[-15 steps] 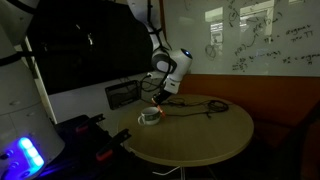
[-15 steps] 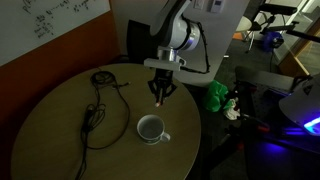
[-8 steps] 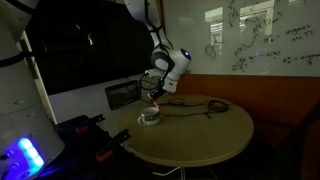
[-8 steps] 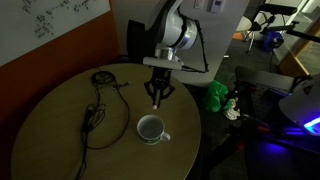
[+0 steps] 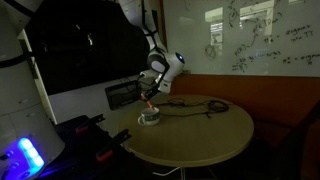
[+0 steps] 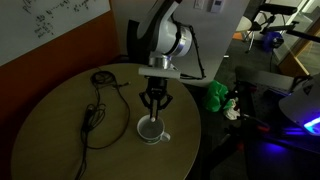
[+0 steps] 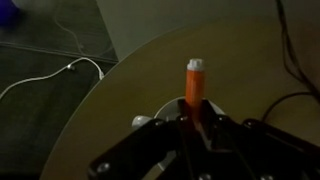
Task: Put the marker inside the mug cup
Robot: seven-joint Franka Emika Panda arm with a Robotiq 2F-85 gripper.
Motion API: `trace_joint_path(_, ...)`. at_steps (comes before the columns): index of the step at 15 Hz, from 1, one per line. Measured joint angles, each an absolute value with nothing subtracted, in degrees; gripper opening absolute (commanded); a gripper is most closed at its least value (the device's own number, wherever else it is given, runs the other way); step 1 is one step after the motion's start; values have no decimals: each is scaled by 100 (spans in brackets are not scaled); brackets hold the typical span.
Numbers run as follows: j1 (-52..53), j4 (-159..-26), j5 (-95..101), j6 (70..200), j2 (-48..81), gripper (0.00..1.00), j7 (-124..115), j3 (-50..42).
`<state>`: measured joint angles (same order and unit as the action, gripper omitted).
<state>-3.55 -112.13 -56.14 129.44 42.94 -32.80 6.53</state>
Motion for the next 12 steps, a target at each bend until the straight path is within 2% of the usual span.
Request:
trace_joint_path(2, -280, -11067, -5614, 12806, 4477, 4, -3279, 612)
trace_joint_path(3, -262, -10979, -5614, 12740, 4588, 43, -3279, 596)
trace_joint_path(5, -234, -10802, -5614, 12708, 4800, 48, -3279, 564)
trace_joint_path(11, -44, -10534, -5602, 12845, 4993, 95, -3270, 346)
trace_joint_path(12, 20, -10541, -5568, 12873, 4944, 99, -3271, 296)
